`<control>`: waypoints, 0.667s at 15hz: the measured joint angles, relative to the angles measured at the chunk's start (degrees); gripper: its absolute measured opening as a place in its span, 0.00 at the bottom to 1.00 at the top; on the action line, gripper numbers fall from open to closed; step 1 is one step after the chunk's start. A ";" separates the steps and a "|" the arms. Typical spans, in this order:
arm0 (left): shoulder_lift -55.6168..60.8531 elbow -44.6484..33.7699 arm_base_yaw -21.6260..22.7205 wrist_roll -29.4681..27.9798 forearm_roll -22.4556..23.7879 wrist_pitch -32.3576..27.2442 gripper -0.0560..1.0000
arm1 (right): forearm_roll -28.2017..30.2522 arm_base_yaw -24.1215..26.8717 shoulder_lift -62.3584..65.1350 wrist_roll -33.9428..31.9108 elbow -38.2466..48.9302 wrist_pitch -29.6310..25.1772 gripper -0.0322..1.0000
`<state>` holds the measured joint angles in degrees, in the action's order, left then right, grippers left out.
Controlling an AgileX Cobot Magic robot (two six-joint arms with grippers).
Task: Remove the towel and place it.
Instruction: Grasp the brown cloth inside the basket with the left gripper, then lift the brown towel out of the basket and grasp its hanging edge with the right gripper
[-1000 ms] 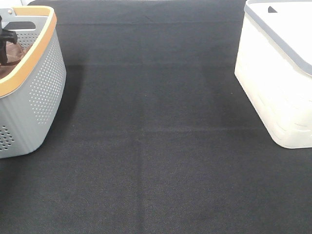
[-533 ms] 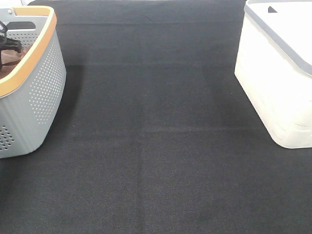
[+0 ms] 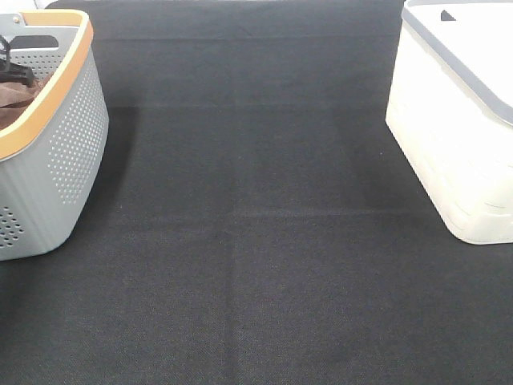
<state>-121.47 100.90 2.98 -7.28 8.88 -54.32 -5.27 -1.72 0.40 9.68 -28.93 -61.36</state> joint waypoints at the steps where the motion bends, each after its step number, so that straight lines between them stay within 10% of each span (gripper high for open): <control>1: 2.06 0.00 0.00 0.06 -0.06 -2.41 0.05 | 0.00 0.00 0.00 0.00 0.00 0.00 0.76; 10: 27.85 0.23 -0.97 3.84 -12.61 3.27 0.05 | -0.17 0.00 0.00 0.00 0.00 0.00 0.76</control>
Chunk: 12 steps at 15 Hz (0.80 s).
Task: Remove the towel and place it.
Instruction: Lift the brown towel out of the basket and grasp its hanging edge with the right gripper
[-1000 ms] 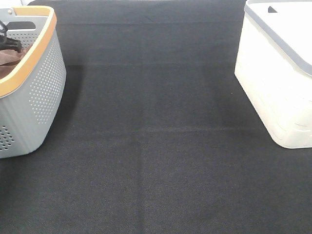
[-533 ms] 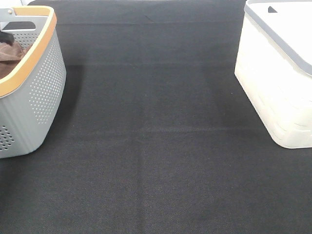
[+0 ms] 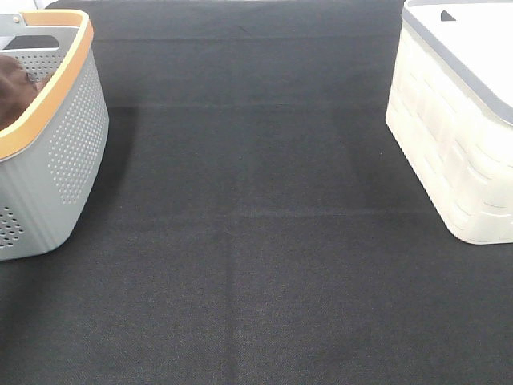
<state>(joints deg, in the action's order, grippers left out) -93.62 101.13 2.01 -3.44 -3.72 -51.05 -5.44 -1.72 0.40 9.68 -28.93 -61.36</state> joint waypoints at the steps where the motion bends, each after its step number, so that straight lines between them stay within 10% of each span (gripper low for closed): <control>1: 2.35 0.00 -1.20 0.92 -1.95 2.35 0.05 | -0.46 0.00 0.00 0.00 0.00 0.00 0.76; 12: 11.34 0.23 -25.10 2.64 -6.02 26.99 0.05 | -16.90 -0.92 -7.85 3.55 -0.34 5.16 0.76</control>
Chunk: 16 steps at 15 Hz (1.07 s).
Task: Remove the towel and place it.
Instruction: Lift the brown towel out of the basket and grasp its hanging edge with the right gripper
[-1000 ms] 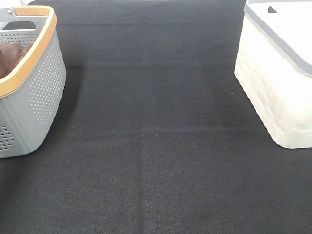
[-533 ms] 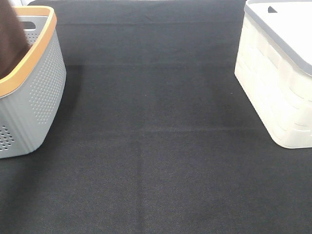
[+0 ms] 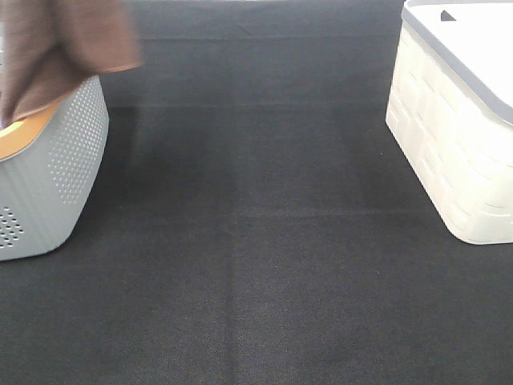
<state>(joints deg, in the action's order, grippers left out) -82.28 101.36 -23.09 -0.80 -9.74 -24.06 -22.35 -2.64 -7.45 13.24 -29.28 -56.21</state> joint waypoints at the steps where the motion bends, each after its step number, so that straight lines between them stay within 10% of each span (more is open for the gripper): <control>1: -0.46 0.00 -1.83 0.00 -0.11 0.80 0.05 | -3.84 -0.11 -1.95 1.55 -0.06 3.72 0.76; 7: -8.37 0.00 -12.89 0.11 -0.23 1.43 0.05 | -33.46 -3.55 -22.75 30.19 -0.46 16.10 0.73; 13: -12.15 0.00 -15.87 1.32 -0.23 2.75 0.05 | -34.49 -11.40 -44.86 44.98 -9.63 21.20 0.73; 16: -12.72 0.00 -15.87 1.32 -0.23 2.81 0.05 | -24.98 -22.12 -55.35 46.70 -15.70 34.03 0.73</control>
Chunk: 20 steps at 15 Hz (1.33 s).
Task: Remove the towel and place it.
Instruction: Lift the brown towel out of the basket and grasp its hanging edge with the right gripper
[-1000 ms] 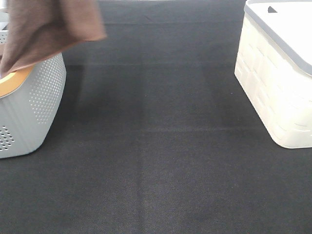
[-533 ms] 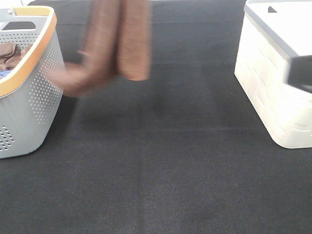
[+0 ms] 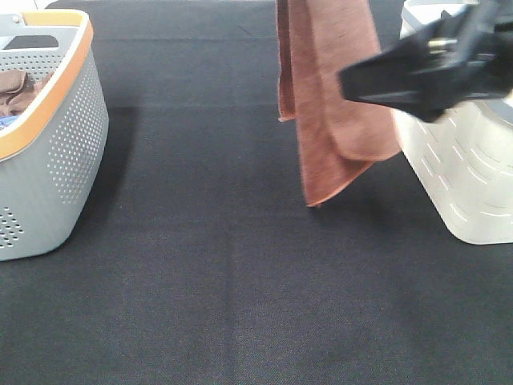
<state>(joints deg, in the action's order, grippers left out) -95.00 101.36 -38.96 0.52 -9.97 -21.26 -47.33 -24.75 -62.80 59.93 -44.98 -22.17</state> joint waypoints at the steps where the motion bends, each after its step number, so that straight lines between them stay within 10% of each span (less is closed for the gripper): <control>1: 0.00 0.00 0.00 0.00 -0.17 0.00 0.05 | 3.67 -3.27 -1.83 0.23 -0.57 4.64 0.73; 7: 0.00 0.00 0.00 0.00 -2.01 0.06 0.05 | 7.73 -21.60 -12.43 0.40 -0.57 23.38 0.72; 12: 0.00 0.00 0.00 0.00 -2.75 0.06 0.05 | 7.39 -23.72 -21.37 0.40 -0.57 33.23 0.72; 20: 0.92 0.00 0.00 0.00 -2.58 -0.06 0.05 | -20.51 -23.72 -24.01 13.01 -0.57 45.32 0.72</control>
<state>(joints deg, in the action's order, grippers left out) -94.08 101.36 -38.96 0.52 -12.55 -21.31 -67.84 -48.47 -86.80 72.94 -45.55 23.15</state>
